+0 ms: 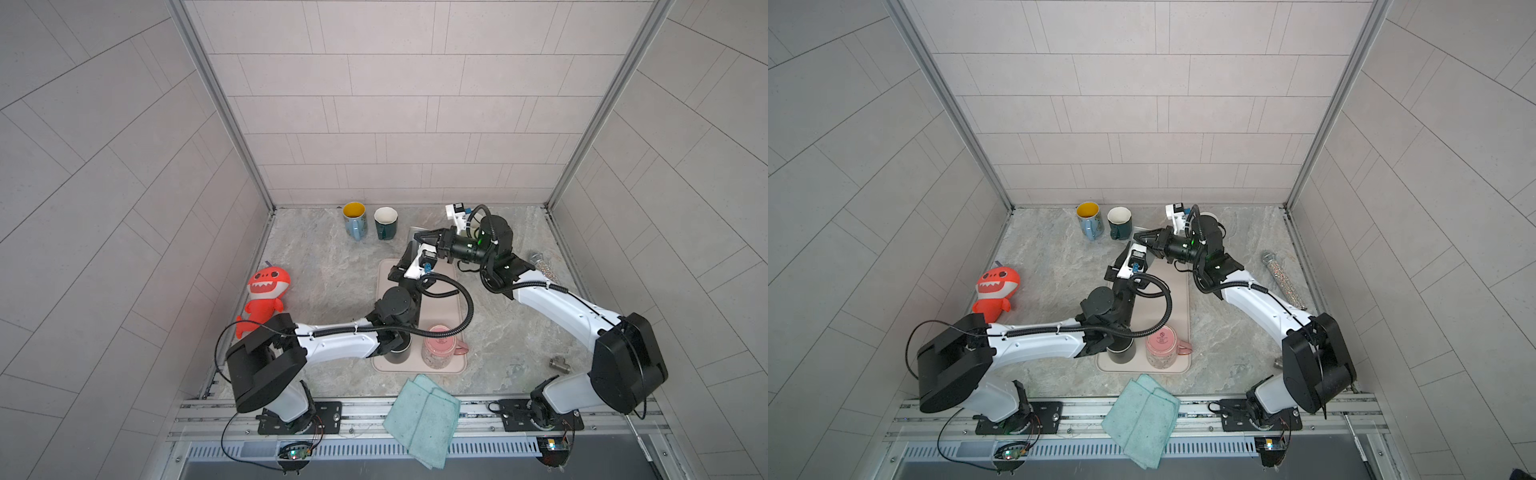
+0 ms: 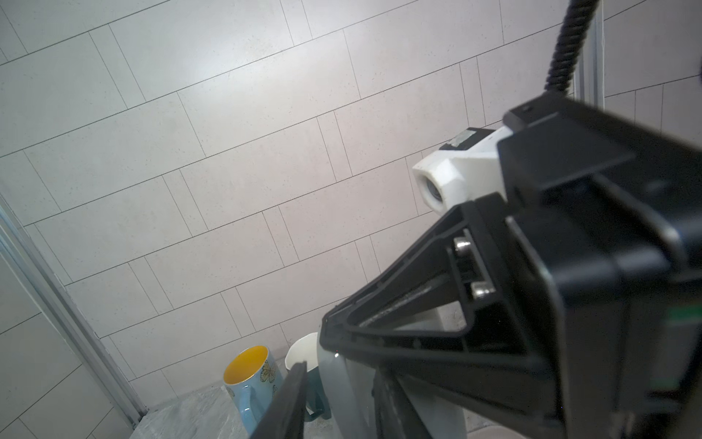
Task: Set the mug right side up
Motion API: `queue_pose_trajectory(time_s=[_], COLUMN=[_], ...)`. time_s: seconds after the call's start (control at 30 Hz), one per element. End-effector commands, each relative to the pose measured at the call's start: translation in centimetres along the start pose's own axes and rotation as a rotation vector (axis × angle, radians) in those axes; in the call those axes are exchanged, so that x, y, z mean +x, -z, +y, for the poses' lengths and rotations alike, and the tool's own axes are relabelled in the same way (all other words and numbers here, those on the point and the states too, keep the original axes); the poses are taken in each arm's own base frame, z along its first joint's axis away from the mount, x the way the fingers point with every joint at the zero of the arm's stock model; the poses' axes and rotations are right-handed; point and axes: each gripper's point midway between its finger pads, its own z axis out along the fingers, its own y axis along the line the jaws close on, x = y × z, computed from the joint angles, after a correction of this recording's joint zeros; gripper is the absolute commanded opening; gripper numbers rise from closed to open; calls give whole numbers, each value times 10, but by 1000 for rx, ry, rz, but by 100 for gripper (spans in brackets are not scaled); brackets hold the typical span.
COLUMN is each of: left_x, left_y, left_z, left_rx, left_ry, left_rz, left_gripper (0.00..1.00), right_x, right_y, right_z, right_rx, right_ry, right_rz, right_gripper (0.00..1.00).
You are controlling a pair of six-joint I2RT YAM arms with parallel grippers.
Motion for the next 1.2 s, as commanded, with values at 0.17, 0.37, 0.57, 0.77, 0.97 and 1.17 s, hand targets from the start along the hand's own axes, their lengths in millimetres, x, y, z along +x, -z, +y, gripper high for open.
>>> queue_pose_trajectory(time_s=[0.17, 0.37, 0.57, 0.77, 0.97, 1.17], left_x=[-56, -55, -49, -44, -44, -46], left_y=[7, 11, 18, 24, 27, 29], left_z=[24, 29, 36, 43, 52, 64], left_rx=[-21, -20, -12, -19, -41, -86], left_ry=[173, 149, 128, 115, 101, 85], left_rz=[-162, -157, -130, -114, -109, -110], left_gripper=[34, 34, 34, 32, 32, 32], right_x=[25, 24, 20, 18, 14, 5], right_y=[-6, -7, -8, -10, -12, -17], right_z=[-33, -37, -38, -39, -42, -54], right_rx=[79, 91, 99, 104, 119, 149], right_ry=[-47, -46, -39, -32, -7, 36], right_rz=[77, 81, 79, 81, 80, 84], right_gripper=[0, 0, 0, 0, 0, 0])
